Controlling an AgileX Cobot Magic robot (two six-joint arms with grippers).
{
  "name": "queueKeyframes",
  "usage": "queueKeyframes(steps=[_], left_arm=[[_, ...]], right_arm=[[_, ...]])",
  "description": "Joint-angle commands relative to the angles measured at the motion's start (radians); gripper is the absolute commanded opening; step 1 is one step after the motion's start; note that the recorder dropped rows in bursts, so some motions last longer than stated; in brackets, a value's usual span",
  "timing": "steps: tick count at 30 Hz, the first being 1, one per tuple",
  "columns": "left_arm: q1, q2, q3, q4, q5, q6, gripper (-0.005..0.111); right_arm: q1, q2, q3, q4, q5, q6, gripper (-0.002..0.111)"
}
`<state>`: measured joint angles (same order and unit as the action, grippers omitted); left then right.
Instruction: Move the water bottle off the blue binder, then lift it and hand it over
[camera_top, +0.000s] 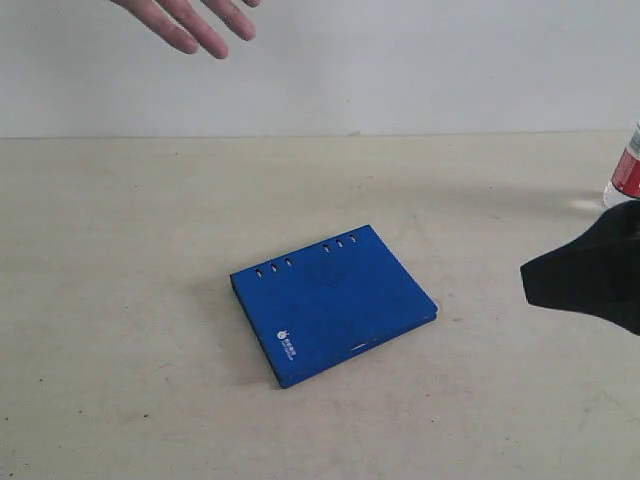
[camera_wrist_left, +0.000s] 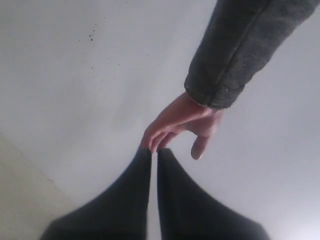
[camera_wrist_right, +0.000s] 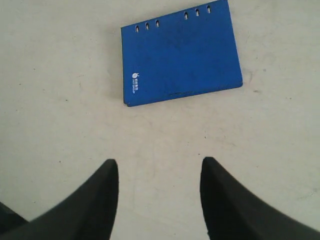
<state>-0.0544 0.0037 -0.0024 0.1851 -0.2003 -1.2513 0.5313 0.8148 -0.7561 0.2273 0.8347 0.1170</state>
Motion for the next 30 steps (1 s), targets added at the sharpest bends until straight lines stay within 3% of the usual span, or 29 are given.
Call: queueKeyframes(steps=[1,4,6,7,10,12,13,17,18,20,21,24,27,30], left_arm=[[-0.001,-0.004,0.002,0.029,0.003,0.018,0.005],[-0.013,0.003,-0.002,0.248,0.012,-0.117,0.005],[-0.035,0.159,-0.104,0.617,-0.084,-0.329,0.005],[-0.038,0.29,-0.185,0.922,-0.182,-0.471,0.005],[-0.038,0.565,-0.342,1.343,-0.31,-0.686,0.005],[-0.038,0.717,-0.425,1.491,-0.361,-0.761,0.005],[-0.038,0.805,-0.46,1.535,-0.379,-0.765,0.005],[-0.038,1.107,-0.541,1.554,-0.381,-0.696,0.005],[-0.038,1.139,-0.541,1.552,-0.381,-0.683,0.008],[-0.038,1.23,-0.541,1.543,-0.386,-0.676,0.029],[-0.038,1.295,-0.541,1.5,-0.386,-0.676,0.049],[-0.038,1.382,-0.544,1.387,-0.375,-0.656,0.071],[-0.038,1.527,-0.611,1.361,-0.414,-0.643,0.071],[-0.038,1.642,-0.734,1.365,-0.401,-0.595,0.07]], right_arm=[[0.002,0.001,0.0,-0.058,-0.016,0.008,0.045],[0.002,0.015,0.0,-0.054,0.065,0.089,0.045],[0.002,0.057,0.0,-0.048,0.164,0.039,0.045],[0.002,0.094,0.0,-0.048,0.201,-0.017,0.045],[0.002,0.184,0.0,-0.015,0.204,-0.153,0.045],[0.002,0.246,0.0,0.035,0.194,-0.236,0.045],[0.002,0.29,0.0,0.065,0.189,-0.29,0.045],[0.002,0.475,0.0,0.136,0.022,-0.379,0.074],[0.002,0.49,0.0,0.131,-0.013,-0.371,0.076],[0.002,0.515,-0.001,0.126,-0.133,-0.341,0.076],[0.0,0.534,-0.006,0.125,-0.205,-0.308,0.075],[-0.023,0.582,-0.013,0.134,-0.295,-0.231,0.075],[-0.097,0.714,-0.07,0.29,-0.332,-0.16,0.075],[-0.123,0.814,-0.121,0.533,-0.262,-0.318,0.075]])
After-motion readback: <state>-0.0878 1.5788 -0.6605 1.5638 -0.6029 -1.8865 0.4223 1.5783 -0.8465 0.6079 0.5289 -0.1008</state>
